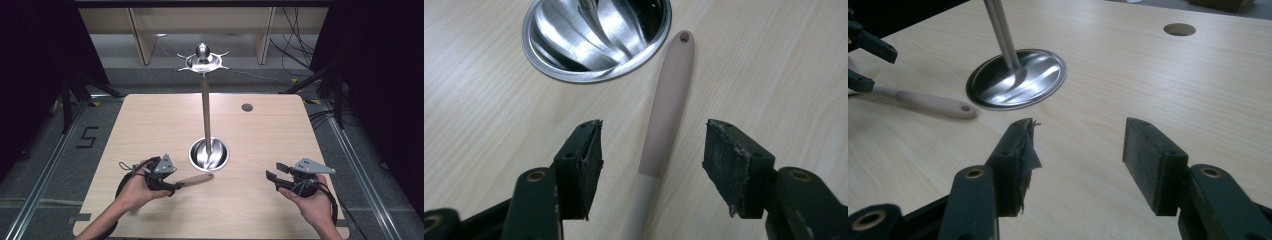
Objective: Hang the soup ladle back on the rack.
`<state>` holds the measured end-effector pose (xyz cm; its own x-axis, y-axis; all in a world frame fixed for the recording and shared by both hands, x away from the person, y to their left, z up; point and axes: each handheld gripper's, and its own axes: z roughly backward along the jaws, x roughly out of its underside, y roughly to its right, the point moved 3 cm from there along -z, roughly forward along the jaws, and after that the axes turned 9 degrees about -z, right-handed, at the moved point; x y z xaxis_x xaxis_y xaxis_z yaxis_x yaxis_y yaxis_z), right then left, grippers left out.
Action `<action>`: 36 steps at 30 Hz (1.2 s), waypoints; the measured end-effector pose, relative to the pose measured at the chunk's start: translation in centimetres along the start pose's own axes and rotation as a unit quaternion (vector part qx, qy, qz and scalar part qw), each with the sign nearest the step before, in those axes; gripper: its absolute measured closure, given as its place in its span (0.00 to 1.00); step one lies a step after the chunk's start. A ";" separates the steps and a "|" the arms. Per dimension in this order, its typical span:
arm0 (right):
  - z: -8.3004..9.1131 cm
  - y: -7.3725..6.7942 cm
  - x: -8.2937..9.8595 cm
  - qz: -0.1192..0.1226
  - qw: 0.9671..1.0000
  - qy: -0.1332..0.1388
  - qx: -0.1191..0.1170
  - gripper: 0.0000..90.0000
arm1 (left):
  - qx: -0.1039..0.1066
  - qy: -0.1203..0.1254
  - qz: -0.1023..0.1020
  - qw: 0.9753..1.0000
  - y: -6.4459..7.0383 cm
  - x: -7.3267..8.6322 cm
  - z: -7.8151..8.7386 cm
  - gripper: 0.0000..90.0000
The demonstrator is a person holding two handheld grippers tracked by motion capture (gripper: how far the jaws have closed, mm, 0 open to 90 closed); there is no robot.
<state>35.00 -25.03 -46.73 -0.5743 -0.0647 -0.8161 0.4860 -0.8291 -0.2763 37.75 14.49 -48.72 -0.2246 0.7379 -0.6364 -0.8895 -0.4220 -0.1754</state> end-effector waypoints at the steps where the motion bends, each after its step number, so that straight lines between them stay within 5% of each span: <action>1: 0.0 -0.3 0.0 0.001 1.000 -0.003 -0.002 0.52 | 0.000 -0.006 0.001 1.000 -0.1 0.2 0.0 0.44; 2: 0.0 -0.3 0.0 0.001 1.000 -0.003 -0.002 0.52 | 0.000 -0.006 0.001 1.000 -0.1 0.2 0.0 0.45; 3: -0.2 0.0 -0.2 0.027 1.000 0.009 0.000 0.52 | 0.005 -0.009 0.003 1.000 -0.2 0.3 0.0 0.45; 7: -0.3 -0.1 -0.2 0.014 1.000 0.004 -0.007 0.52 | 0.012 -0.026 0.007 1.000 -0.2 0.4 -0.1 0.48; 10: -0.4 0.0 -0.2 0.022 1.000 0.005 -0.013 0.52 | 0.019 -0.043 -0.003 0.999 0.0 0.4 -0.1 0.52; 12: -0.3 -0.1 0.0 0.005 1.000 -0.006 -0.013 0.52 | 0.024 -0.055 -0.014 0.998 -0.1 0.1 -0.2 0.53; 14: -0.2 -0.1 0.0 0.001 1.000 -0.005 -0.014 0.52 | 0.029 -0.077 -0.020 0.996 -0.2 -0.3 -0.3 0.53; 16: -0.3 0.4 0.0 0.014 1.000 0.001 -0.008 0.52 | 0.039 -0.106 -0.049 0.992 -0.4 -0.7 -0.2 0.53; 18: -0.2 0.3 0.0 0.013 1.000 0.002 -0.009 0.52 | 0.041 -0.108 -0.044 0.992 -0.6 -1.3 -0.4 0.53; 20: 0.1 0.1 0.0 0.025 1.000 0.006 -0.001 0.51 | 0.061 -0.127 -0.048 0.989 -1.0 -1.9 -0.7 0.53; 22: 0.2 -0.3 0.2 0.003 1.000 -0.005 -0.001 0.51 | 0.066 -0.135 -0.051 0.987 -1.0 -2.1 -0.9 0.53; 25: 0.3 -0.3 0.2 0.018 1.000 0.003 0.003 0.51 | 0.085 -0.165 -0.069 0.980 -0.8 -2.7 -1.8 0.54; 27: 0.4 -0.5 0.3 0.004 1.000 -0.011 0.000 0.51 | 0.099 -0.198 -0.094 0.971 -0.5 -3.1 -2.7 0.56; 28: 0.2 -0.5 0.4 0.006 1.000 -0.006 -0.003 0.51 | 0.099 -0.198 -0.094 0.971 -0.5 -3.1 -2.7 0.57; 29: 0.2 -0.5 0.4 0.001 1.000 -0.009 -0.006 0.51 | 0.103 -0.212 -0.104 0.966 -0.6 -3.4 -3.1 0.59; 31: 0.1 -0.1 0.2 0.027 1.000 0.001 -0.001 0.51 | 0.104 -0.218 -0.107 0.964 -0.7 -3.5 -3.3 0.62; 32: -0.1 -0.3 0.3 0.018 1.000 0.002 -0.015 0.51 | 0.109 -0.232 -0.109 0.960 -0.8 -3.6 -3.7 0.63; 33: -0.1 -0.3 0.3 0.018 1.000 0.002 -0.015 0.51 | 0.109 -0.232 -0.109 0.960 -0.8 -3.6 -3.7 0.65; 35: 0.0 -0.6 0.5 -0.001 1.000 -0.007 -0.019 0.51 | 0.113 -0.246 -0.109 0.956 -1.0 -3.5 -4.1 0.66; 36: 0.0 -0.4 0.4 0.013 1.000 -0.008 -0.007 0.51 | 0.116 -0.258 -0.112 0.953 -1.2 -3.6 -4.5 0.68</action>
<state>34.54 -24.69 -46.97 -0.5722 -0.0958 -0.8145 0.5107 -0.8187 -0.2624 41.38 9.99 -49.60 -0.1319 0.9816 -0.1381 -0.9886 -0.1404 -0.0540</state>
